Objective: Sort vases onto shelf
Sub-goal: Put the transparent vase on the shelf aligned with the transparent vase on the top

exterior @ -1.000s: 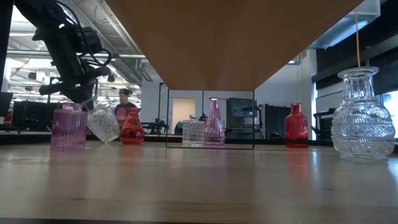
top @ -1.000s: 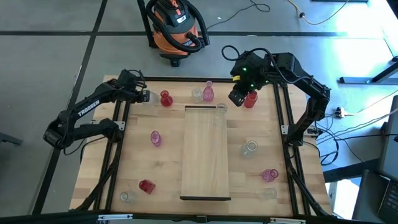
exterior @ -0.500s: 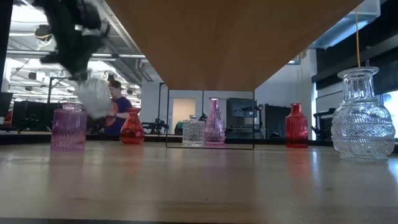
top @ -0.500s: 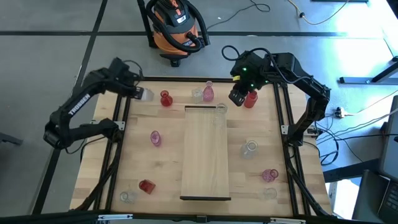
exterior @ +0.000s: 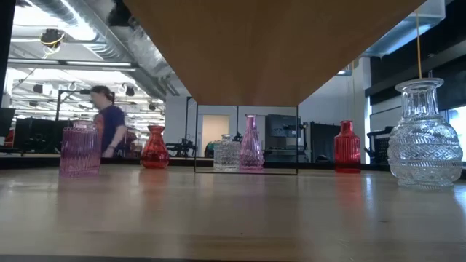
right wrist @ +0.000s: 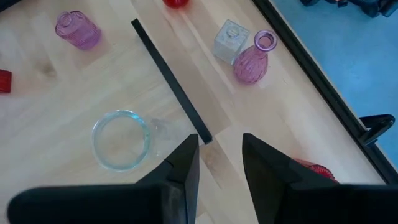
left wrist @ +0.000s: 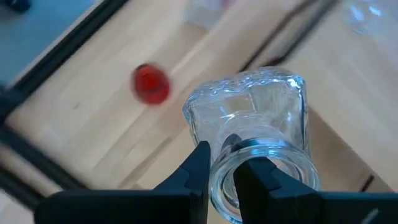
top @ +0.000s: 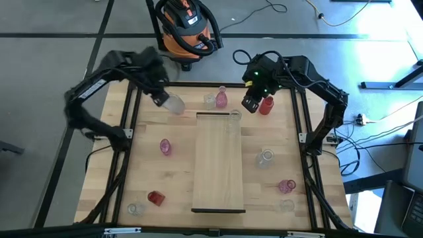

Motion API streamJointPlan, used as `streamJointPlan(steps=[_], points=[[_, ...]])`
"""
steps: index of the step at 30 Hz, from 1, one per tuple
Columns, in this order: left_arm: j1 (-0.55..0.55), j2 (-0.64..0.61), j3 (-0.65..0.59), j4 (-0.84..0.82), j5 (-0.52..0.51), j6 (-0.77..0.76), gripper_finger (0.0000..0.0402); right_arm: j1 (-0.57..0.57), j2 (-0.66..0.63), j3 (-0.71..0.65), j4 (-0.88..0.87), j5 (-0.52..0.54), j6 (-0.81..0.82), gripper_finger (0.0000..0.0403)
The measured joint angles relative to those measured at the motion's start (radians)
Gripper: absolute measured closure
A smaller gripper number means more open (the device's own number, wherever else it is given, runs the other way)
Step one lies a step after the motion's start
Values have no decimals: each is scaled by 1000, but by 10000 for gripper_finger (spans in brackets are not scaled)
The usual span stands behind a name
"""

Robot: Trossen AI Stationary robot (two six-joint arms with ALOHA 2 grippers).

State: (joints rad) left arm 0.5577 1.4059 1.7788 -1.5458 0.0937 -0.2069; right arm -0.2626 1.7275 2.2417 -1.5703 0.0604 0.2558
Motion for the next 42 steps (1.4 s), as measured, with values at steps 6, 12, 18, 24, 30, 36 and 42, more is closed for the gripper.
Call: streamJointPlan(steps=[6,12,18,24,30,36,42], points=[[-203,214,265,-21,-45,22,359,0,0,0,0,0,0,297],[-310,342,361,-24,-53,57,359,0,-8,0,-1,-26,1,297],[-351,393,361,-27,-54,62,359,0,-58,0,-1,-26,24,297],[-350,411,352,-22,-65,60,359,0,-112,0,-1,-26,33,297],[-348,409,316,-25,-72,52,358,0,-135,0,-1,-24,51,297],[-348,425,307,-22,-64,44,344,0,-136,0,-1,-24,54,297],[-348,429,307,-24,-50,43,346,0,-136,0,-1,-23,54,297]])
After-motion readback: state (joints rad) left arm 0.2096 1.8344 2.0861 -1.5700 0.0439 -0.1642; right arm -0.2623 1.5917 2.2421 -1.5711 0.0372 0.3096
